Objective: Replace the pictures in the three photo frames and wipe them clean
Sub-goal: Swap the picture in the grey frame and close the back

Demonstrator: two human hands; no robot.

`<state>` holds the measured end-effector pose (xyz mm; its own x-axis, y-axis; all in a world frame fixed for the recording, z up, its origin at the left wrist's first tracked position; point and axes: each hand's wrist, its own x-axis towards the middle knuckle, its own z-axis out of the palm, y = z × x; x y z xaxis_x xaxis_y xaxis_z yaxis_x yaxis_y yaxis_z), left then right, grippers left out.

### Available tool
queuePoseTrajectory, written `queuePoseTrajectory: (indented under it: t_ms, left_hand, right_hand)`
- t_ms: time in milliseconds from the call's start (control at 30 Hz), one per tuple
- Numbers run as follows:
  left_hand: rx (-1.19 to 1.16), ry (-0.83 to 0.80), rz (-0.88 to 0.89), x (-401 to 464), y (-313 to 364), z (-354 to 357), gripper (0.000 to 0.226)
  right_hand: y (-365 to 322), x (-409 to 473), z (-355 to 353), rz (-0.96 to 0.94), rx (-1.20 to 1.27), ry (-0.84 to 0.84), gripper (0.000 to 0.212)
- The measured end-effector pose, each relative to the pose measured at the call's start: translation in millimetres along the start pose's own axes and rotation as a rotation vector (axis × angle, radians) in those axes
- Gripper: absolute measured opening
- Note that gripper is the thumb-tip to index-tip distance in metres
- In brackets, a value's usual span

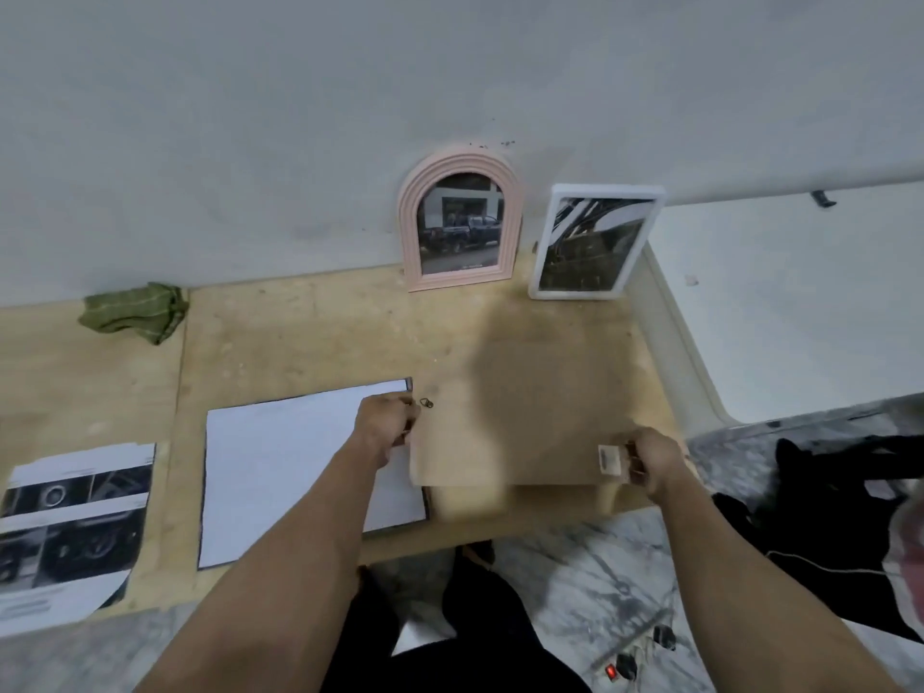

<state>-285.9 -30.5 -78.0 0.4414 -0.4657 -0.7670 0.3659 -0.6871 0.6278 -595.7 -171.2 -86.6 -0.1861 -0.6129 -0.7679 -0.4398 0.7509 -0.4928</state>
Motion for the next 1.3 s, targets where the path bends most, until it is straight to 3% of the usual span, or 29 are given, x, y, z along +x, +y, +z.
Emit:
queuePoseTrajectory:
  t_ms: [200,433,1000,1300]
  left_hand:
    - [-0.091,0.171,0.035,0.1,-22.9,-137.3,0.027]
    - [-0.182,0.376,0.037,5.3,-73.0,-263.9,0.011]
    - [-0.001,0.330,0.027,7.7,-117.2,-271.7,0.023]
    - [0.125,0.368,0.029,12.2,-120.7,-273.6,0.013]
  right_hand:
    - [-23.5,-51.2,117.6,-0.141,-0.044,-0.199,0.019]
    - [0.7,-104.3,233.2,-0.209,-0.183,-0.301,0.019]
    - [44.5,-119.7,236.6,-0.294,-0.312,-0.093,0.025]
    - [46.0,-120.9,239.6,-0.280,-0.392,-0.080,0.025]
